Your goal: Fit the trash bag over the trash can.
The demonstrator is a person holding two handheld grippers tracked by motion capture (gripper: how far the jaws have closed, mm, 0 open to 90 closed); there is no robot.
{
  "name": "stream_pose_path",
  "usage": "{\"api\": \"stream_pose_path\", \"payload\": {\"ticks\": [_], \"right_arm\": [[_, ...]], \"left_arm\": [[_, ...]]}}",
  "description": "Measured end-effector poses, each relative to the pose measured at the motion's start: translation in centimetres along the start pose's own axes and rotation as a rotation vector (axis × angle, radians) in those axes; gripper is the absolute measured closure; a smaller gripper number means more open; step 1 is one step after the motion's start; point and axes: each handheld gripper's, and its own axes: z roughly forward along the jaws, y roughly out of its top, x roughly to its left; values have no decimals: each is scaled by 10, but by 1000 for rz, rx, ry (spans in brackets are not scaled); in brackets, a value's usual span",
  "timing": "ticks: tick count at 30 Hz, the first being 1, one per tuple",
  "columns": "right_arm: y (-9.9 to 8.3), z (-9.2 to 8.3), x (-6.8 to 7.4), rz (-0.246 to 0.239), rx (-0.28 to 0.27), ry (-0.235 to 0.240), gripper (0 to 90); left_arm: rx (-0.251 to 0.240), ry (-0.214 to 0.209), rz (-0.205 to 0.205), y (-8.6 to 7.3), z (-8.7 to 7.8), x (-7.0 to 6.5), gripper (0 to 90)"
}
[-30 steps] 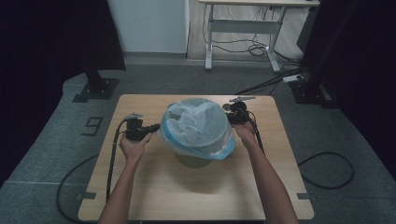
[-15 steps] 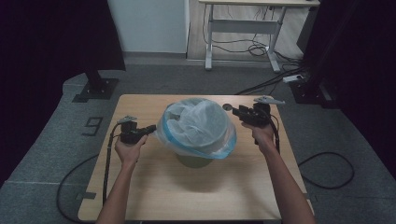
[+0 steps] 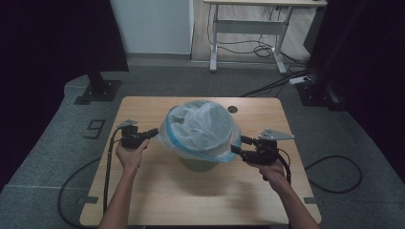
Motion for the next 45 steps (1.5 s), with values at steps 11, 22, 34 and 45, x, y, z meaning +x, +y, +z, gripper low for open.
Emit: {"api": "stream_pose_path", "payload": {"ticks": [11,22,34,45], "right_arm": [[-11,27,11,-67,1,10,722],[-38,34,14,-104,45,19,884],[-75,55,-8,-72,175,-49,884],[-83,68,-26,-13,183,-92,879]], "left_arm": [[-4,-1,0,0,-2,0,900],[12,4,8,-10,-4,1,900],[137,34,28,-20,24,-2,900],[199,30,19,-24,48,-8,900]]}}
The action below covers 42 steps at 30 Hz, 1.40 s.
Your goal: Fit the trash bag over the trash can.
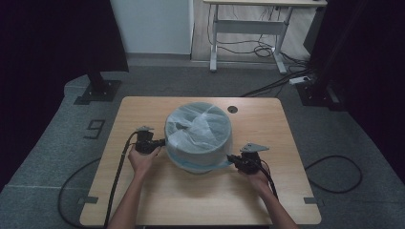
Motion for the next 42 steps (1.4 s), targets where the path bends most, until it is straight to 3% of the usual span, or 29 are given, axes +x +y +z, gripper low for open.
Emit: {"api": "stream_pose_path", "payload": {"ticks": [5,7,12,17,20,25,32,34,42], "right_arm": [[-2,3,-7,38,-13,-3,834],[-1,2,-7,43,-26,-6,757],[4,-10,-4,38,-117,-10,530],[8,-26,1,34,-202,-34,410],[10,-35,3,39,-223,-34,379],[8,-46,3,36,-212,-26,360],[2,-60,5,-1,-195,5,352],[0,-63,4,-11,-190,5,350],[-14,-73,-7,25,-164,8,347]], "left_arm": [[-13,-9,10,-1,-4,-1,894],[-30,-24,6,-2,-11,2,784],[-123,11,8,-7,-37,4,512],[-199,-1,25,-7,-65,-1,368],[-222,-18,51,-4,-77,-8,349],[-246,-38,115,5,-94,-25,337],[-272,-113,171,23,-115,-46,327],[-275,-129,189,30,-118,-52,326],[-230,-180,249,58,-115,-76,317]]}}
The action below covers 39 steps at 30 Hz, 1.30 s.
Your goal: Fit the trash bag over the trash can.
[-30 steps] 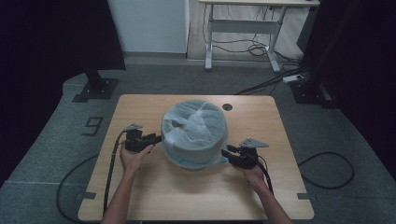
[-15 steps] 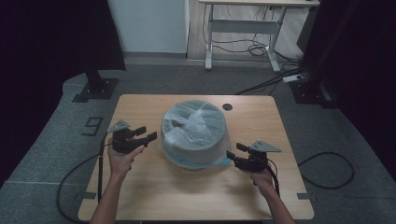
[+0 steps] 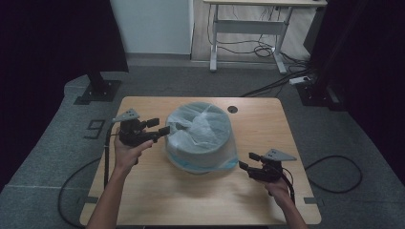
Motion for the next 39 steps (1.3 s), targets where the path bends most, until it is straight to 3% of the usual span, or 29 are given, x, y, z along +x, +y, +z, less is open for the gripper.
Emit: {"api": "stream_pose_path", "payload": {"ticks": [2,7,14,24,39], "right_arm": [[-2,-3,-2,7,-2,-4,347],[-5,-4,-3,11,0,-3,347],[-6,-1,-2,4,7,4,347],[-9,-3,-3,10,22,7,351],[-9,-4,-4,9,25,14,352]], "left_arm": [[17,-27,2,8,6,-3,312],[64,-39,41,22,23,-10,305],[110,-94,54,36,45,-11,301],[144,-110,49,43,60,-12,298],[236,-122,101,63,93,-21,297]]}}
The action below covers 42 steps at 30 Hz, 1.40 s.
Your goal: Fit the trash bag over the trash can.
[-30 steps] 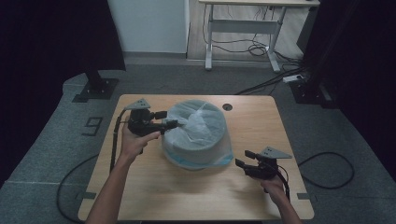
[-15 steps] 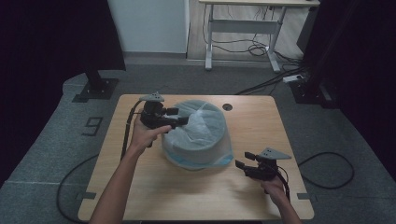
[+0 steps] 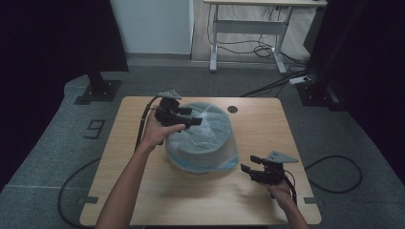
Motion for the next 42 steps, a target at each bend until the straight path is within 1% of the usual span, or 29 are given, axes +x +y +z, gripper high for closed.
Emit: {"api": "stream_pose_path", "payload": {"ticks": [2,4,6,8,9,11,13,15,24,27,30,33,35,36,38,39,42], "right_arm": [[0,0,0,-1,3,2,353],[0,-1,0,-2,2,5,354],[1,-2,0,-4,-3,5,355],[2,-2,0,-7,-6,7,356],[2,-3,0,-7,-6,7,356],[2,-3,0,-8,-8,8,356],[3,-3,0,-8,-11,9,356],[3,-4,0,-8,-13,10,356],[3,-7,-3,-3,-16,8,356],[3,-7,-3,-4,-15,8,356],[3,-6,-3,-6,-11,10,356],[2,-5,-2,-7,-8,11,356],[2,-5,-2,-9,-5,12,357],[2,-5,-2,-11,-5,12,356],[2,-6,-2,-9,-6,11,356],[2,-6,-3,-8,-7,10,356],[2,-6,-4,-8,-6,7,356]], "left_arm": [[20,-8,1,5,6,0,296],[53,-20,3,10,13,-1,299],[108,-26,15,15,23,-3,313],[152,-18,28,18,32,-6,325],[187,-2,38,21,39,-8,331],[218,16,44,23,47,-9,345],[242,18,38,24,54,-8,347],[265,21,24,25,61,-7,350],[374,40,5,20,87,-2,340],[428,55,11,17,97,-2,337],[459,53,14,15,102,-2,337],[476,54,12,15,104,-1,331],[465,62,15,15,103,-1,328],[453,65,17,16,101,-1,327],[413,69,22,19,94,-2,318],[382,66,22,21,88,-3,316],[326,53,19,24,72,-5,317]]}}
